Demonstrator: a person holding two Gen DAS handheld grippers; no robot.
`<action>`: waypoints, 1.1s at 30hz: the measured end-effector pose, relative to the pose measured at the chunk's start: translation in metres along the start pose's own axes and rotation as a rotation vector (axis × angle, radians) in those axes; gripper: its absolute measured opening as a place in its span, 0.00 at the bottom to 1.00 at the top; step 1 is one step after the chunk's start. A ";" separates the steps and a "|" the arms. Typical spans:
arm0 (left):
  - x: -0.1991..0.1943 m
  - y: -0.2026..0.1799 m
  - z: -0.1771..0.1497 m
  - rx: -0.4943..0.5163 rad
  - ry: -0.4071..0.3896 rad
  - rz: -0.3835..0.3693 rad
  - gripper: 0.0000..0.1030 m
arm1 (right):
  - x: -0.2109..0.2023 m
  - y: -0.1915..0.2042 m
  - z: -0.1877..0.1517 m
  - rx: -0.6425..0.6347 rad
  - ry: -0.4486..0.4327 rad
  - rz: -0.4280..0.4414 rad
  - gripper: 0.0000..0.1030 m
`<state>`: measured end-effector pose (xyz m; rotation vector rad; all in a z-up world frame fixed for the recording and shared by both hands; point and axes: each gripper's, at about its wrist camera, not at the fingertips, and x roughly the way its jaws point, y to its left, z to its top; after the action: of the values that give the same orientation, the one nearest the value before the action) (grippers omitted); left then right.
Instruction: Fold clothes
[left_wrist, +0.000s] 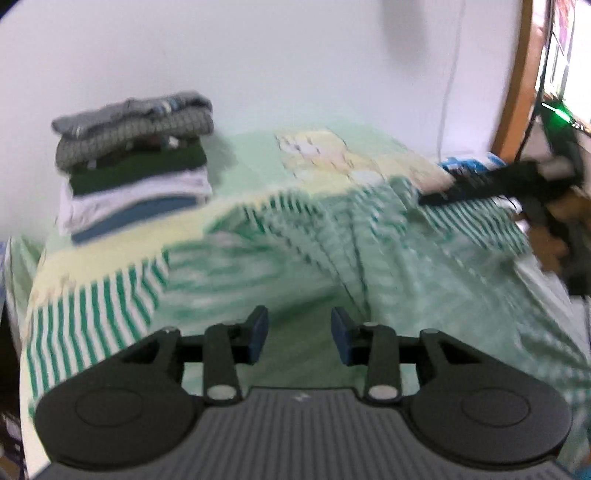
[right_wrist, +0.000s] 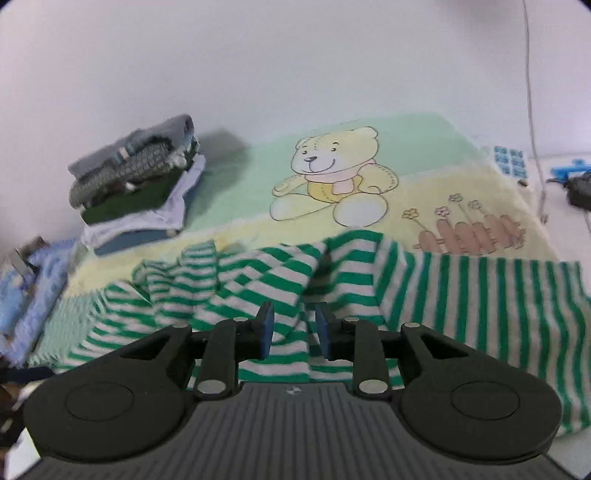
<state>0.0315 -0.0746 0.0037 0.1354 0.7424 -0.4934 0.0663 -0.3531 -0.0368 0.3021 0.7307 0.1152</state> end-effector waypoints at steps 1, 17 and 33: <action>0.011 0.006 0.011 -0.018 -0.009 -0.001 0.42 | 0.001 0.004 0.003 -0.008 -0.002 0.024 0.27; 0.151 0.066 0.057 -0.471 0.096 -0.070 0.31 | 0.133 0.012 0.050 0.127 0.145 0.354 0.32; 0.135 0.097 0.051 -0.493 -0.017 -0.073 0.06 | 0.120 0.001 0.029 0.093 0.037 0.197 0.10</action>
<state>0.1941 -0.0553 -0.0559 -0.3562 0.8344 -0.3672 0.1748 -0.3338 -0.0923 0.4615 0.7437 0.2742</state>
